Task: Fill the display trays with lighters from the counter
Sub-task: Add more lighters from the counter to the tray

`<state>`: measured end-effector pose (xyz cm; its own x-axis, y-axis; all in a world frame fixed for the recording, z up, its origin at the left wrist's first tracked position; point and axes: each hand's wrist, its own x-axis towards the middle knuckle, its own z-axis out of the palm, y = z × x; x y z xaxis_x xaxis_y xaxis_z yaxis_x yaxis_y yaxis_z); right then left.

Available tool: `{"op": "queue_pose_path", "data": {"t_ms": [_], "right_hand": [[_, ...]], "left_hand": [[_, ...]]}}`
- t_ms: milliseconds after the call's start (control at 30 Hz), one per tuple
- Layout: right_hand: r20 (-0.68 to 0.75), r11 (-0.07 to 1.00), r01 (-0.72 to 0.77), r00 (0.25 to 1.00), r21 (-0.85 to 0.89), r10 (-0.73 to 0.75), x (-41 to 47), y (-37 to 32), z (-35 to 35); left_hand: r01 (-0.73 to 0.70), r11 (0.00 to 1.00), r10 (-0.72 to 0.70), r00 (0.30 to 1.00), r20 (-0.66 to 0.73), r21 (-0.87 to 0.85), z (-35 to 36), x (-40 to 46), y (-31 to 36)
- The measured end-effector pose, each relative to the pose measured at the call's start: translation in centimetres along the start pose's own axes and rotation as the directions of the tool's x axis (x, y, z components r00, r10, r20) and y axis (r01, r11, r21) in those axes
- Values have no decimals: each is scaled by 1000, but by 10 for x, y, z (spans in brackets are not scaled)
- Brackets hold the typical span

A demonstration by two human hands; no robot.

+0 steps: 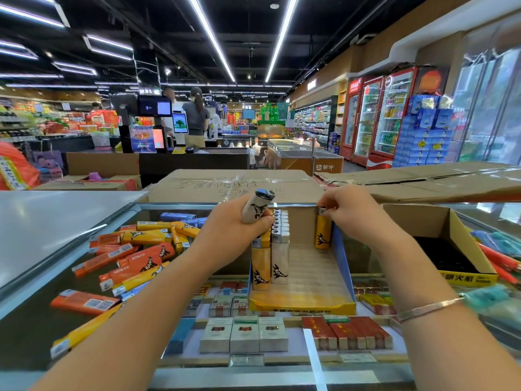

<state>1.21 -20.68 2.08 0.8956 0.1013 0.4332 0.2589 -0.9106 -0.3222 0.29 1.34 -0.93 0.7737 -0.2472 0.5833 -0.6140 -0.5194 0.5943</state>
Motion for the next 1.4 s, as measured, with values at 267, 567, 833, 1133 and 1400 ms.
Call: {"op": "queue_pose_path", "data": {"t_ms": [267, 567, 833, 1133, 1400], "right_hand": [[-80, 990, 0, 997, -142, -12, 1, -9, 7], [-92, 987, -6, 996, -158, -8, -2, -9, 9], [-39, 983, 21, 999, -185, -28, -2, -11, 6], [-71, 980, -29, 997, -199, 16, 0, -12, 13], [-197, 996, 83, 977, 25, -76, -4, -15, 8]], "left_hand": [[-3, 1000, 3, 1000, 6, -2, 1, 0, -1], [-9, 1000, 9, 1000, 15, 13, 1, -1, 1], [3, 1000, -3, 1000, 18, -7, 0, -3, 2], [17, 1000, -17, 999, 36, 2, 0, -3, 5], [149, 928, -174, 984, -45, -342, -7, -1, 12]]}}
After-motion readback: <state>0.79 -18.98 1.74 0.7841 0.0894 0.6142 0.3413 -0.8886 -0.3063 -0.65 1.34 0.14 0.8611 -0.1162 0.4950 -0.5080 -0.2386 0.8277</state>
